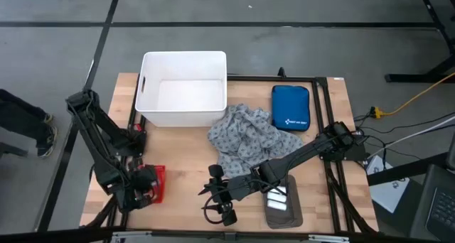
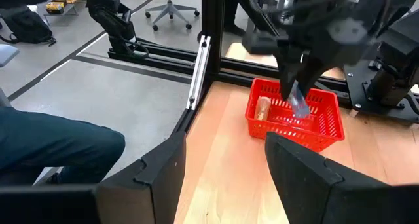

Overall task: Pick & Place Medicine items
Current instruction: Put the blue pill bottle into the red bin, then put the pink pill bottle into the red bin

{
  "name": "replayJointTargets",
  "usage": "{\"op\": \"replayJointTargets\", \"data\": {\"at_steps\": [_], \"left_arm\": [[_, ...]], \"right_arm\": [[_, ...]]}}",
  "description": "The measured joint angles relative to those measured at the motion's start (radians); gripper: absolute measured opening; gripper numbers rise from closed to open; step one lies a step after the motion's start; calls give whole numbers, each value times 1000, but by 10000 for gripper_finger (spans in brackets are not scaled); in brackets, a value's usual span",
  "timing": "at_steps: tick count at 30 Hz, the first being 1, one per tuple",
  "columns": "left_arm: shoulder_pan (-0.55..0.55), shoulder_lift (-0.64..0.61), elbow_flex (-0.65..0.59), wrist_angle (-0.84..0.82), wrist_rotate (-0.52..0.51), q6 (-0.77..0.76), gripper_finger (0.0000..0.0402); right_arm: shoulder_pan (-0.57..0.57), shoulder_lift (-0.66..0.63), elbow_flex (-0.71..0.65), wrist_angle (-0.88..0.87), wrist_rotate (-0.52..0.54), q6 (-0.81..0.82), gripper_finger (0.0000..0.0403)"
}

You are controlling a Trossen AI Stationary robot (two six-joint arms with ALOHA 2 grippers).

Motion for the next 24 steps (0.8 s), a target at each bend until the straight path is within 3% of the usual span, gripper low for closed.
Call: {"op": "replayJointTargets", "data": {"at_steps": [7,13,20,24], "left_arm": [[-52,23,-107,100,86,-106,76],[-61,36,-145,127,84,-106,127],[-59,36,-145,126,30,-95,187],[-59,36,-138,126,-75,-74,199]], "right_arm": [[0,0,0,0,0,0,210],[0,0,0,0,0,0,210],[0,0,0,0,0,0,210],[0,0,0,0,0,0,210]]}}
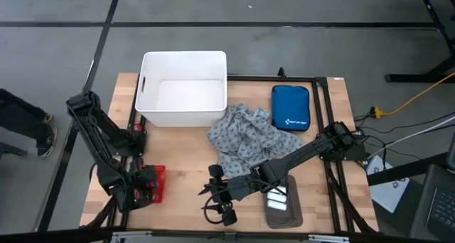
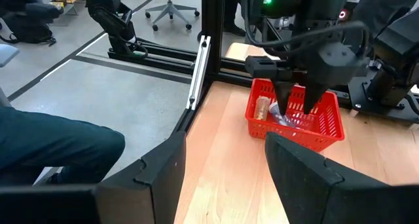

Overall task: Pick & Place Medicine items
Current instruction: Put the pink pill bottle into the red bin

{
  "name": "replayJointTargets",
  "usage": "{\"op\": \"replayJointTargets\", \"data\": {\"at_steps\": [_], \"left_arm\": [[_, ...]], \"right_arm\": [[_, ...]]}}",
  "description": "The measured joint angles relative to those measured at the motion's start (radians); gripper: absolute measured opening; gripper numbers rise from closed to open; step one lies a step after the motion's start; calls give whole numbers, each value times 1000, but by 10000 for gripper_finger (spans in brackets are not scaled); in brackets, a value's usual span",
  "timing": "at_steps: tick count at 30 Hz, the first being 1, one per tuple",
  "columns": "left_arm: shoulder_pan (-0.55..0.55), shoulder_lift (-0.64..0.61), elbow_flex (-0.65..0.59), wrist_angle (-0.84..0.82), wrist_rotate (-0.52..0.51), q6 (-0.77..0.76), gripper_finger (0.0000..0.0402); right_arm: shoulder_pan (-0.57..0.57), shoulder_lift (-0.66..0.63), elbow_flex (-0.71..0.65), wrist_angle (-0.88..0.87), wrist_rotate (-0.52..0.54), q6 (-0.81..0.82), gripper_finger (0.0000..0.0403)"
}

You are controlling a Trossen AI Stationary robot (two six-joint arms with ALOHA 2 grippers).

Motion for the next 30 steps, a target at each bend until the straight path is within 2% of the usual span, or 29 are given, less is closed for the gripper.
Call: {"op": "replayJointTargets", "data": {"at_steps": [11,17,21,23,27,30], "left_arm": [[67,0,134,58,-261,260,191],[161,0,141,218,-281,475,189],[267,15,141,339,-247,662,189],[331,43,141,397,-212,746,189],[442,118,141,518,-126,891,189],[495,171,141,609,-78,972,189]], "right_arm": [[10,-23,0,20,-10,-59,210],[41,-131,1,-28,-11,69,210],[60,-198,1,-173,16,166,210],[80,-219,1,-255,124,204,210],[143,-242,0,-395,494,178,210],[204,-269,-24,-371,646,150,210]]}}
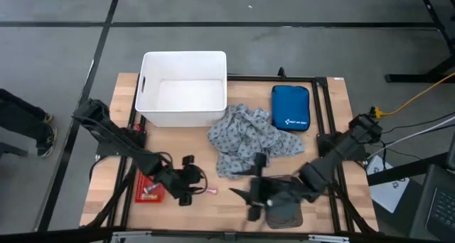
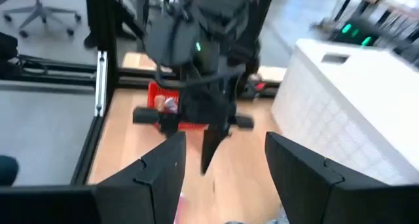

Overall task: Pick & Place Medicine items
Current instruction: Put the pink pill bottle into the red bin

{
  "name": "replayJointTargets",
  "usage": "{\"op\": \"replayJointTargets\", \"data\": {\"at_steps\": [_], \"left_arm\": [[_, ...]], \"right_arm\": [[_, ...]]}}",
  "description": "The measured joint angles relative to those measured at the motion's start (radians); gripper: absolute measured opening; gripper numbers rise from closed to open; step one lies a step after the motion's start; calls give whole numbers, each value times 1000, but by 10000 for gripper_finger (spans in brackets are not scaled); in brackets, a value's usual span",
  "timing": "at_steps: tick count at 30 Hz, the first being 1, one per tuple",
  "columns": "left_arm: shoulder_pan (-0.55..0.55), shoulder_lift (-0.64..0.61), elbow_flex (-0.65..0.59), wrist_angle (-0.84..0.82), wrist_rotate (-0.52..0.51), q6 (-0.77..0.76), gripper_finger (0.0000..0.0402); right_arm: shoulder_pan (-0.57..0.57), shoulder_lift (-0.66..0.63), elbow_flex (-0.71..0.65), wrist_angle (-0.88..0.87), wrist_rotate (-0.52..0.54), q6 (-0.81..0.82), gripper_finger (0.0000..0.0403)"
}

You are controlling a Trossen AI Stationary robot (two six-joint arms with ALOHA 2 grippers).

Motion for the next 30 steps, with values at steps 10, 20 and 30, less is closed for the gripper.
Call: {"op": "replayJointTargets", "data": {"at_steps": [10,20,30], "left_arm": [[74,78,1,179,117,152,189],[89,78,4,167,112,152,189],[80,118,4,126,149,102,189]], "right_arm": [[218,-293,-523,414,228,56,210],[117,-641,-1134,1107,-318,-197,210],[114,-746,-1403,1487,-400,-281,210]]}}
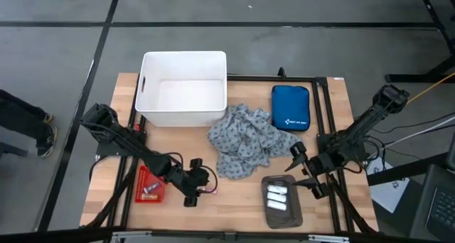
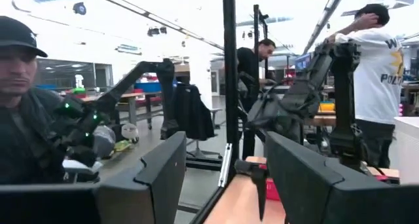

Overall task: Pick & Place Medicine items
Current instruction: Put the pink pill bottle into the red bin

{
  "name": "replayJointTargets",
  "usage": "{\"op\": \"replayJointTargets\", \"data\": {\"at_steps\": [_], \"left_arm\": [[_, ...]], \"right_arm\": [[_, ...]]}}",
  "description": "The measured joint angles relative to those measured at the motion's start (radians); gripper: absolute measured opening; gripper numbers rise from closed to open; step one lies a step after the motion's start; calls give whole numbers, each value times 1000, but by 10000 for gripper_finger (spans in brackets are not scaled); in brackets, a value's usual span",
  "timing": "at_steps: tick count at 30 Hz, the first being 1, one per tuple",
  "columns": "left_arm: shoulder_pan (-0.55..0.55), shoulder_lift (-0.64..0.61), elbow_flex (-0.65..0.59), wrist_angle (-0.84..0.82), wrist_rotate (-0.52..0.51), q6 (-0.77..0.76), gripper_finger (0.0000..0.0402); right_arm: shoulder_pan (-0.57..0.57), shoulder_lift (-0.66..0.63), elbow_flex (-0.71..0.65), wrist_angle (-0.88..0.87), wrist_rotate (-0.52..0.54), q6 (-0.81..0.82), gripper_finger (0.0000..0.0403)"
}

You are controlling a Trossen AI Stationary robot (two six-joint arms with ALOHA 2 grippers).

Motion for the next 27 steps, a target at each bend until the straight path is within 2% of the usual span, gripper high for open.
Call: {"op": "replayJointTargets", "data": {"at_steps": [7,21,24,27], "left_arm": [[8,110,0,79,46,-4,189],[5,228,5,93,65,-66,188],[-1,239,5,91,49,-57,171],[-14,216,3,83,60,-37,134]], "right_arm": [[-1,0,0,13,-22,-3,210],[-1,0,0,10,-19,-3,210],[-1,0,0,10,-18,-3,210],[-1,1,0,1,-18,-3,210]]}}
